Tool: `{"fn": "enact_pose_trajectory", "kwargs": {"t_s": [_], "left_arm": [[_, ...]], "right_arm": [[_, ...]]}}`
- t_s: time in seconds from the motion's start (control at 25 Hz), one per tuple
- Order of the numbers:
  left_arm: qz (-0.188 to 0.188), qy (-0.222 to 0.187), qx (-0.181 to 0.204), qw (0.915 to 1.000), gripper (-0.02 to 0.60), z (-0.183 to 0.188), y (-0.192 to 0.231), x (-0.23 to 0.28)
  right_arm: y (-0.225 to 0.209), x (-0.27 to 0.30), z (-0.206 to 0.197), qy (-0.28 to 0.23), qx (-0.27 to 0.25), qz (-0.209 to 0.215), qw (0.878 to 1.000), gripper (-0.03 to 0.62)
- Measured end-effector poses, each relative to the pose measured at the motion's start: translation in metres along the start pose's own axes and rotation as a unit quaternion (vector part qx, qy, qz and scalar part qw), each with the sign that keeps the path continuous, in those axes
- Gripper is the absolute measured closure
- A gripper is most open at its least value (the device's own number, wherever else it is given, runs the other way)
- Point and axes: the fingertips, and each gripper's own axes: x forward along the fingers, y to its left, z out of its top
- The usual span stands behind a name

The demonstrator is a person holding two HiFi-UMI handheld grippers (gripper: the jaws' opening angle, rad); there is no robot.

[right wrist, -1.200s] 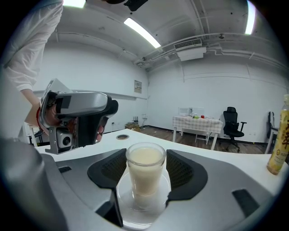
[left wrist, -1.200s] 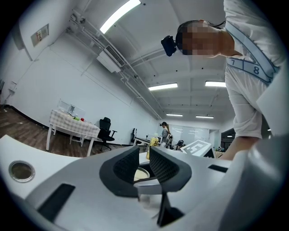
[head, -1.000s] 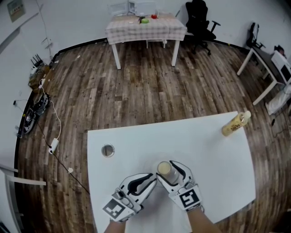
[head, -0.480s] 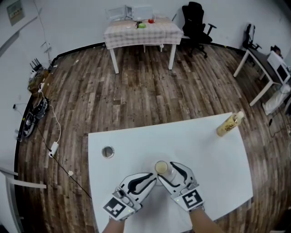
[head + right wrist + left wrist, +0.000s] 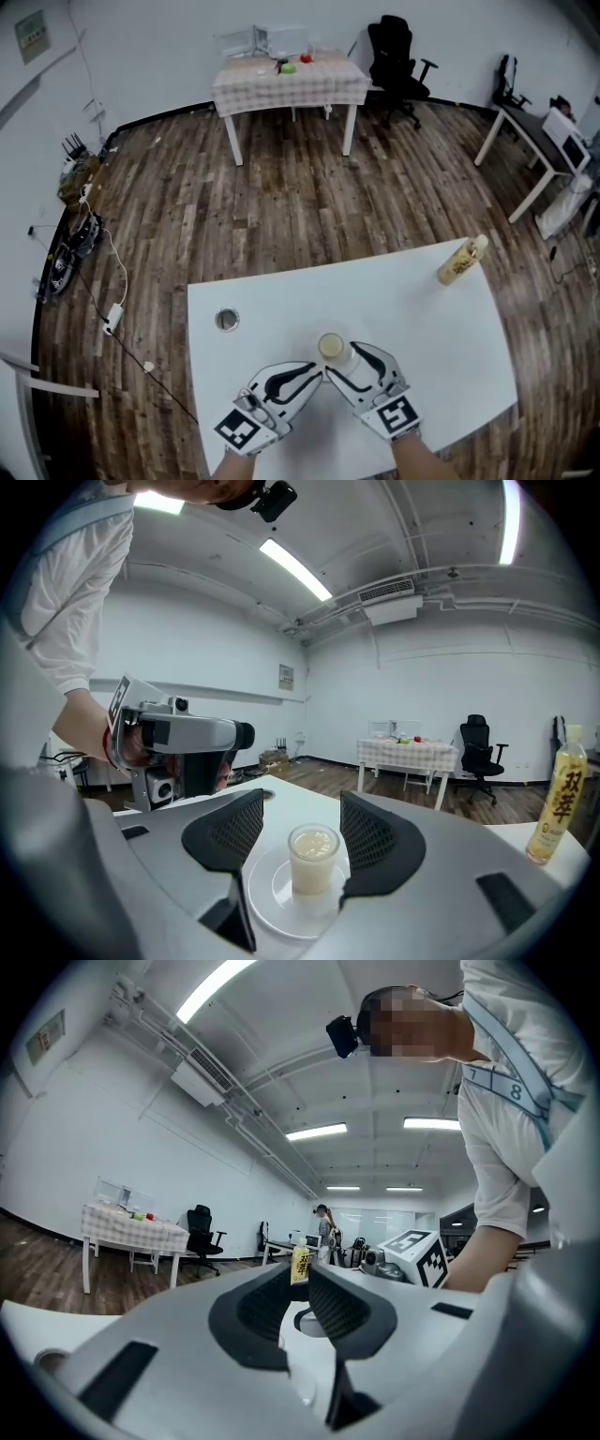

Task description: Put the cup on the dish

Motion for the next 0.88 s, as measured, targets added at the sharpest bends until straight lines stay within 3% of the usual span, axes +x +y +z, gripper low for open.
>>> {"fn": "enact_pose_trajectory", "kwargs": {"t_s": [0.24, 0.56, 0.88], "left_arm": [[-0.007, 0.003, 0.006, 1.0, 0.526, 0.005, -0.006, -0.007], [-0.016, -0.001, 0.013, 0.9998, 0.54, 0.016, -0.018, -0.014], [-0.033, -0.003, 0.023, 0.9992, 0.549, 0.029, -0.034, -0.02]], "right_arm": [[0.003, -0.014, 0.016, -0.013, -0.006, -0.007, 1.0, 0.338], [0.012, -0.041, 0.045, -0.049, -0.013, -0.013, 0.999, 0.532], [0.021, -0.059, 0.066, -0.06, -0.022, -0.022, 0.998, 0.557]]}}
